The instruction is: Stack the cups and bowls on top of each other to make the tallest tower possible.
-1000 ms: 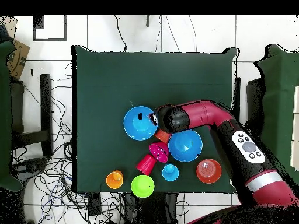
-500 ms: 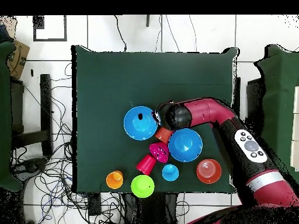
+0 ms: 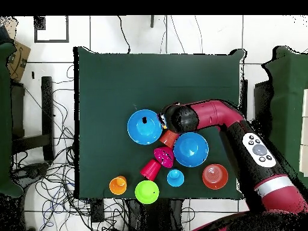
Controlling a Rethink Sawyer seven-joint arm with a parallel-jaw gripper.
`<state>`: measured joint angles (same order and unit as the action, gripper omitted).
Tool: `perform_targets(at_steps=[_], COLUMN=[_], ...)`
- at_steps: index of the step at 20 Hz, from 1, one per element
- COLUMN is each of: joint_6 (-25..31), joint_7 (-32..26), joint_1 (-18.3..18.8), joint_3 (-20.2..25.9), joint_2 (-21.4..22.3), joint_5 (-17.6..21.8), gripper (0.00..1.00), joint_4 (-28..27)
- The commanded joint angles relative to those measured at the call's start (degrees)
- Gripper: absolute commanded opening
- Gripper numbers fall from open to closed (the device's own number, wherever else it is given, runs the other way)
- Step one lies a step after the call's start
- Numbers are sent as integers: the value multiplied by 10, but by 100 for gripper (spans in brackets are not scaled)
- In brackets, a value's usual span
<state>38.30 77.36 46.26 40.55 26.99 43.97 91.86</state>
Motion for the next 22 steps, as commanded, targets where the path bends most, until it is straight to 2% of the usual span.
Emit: perform_targets(at_steps=[1, 7, 22], joint_6=[88, 105, 122], joint_7=[-195, -218, -219], joint_1=[-17, -17, -24], joint_3=[-6, -11, -20], joint_2=[-15, -19, -17], joint_5=[50, 62, 80], gripper=[100, 100, 100], joint_4=[-37, -51, -62])
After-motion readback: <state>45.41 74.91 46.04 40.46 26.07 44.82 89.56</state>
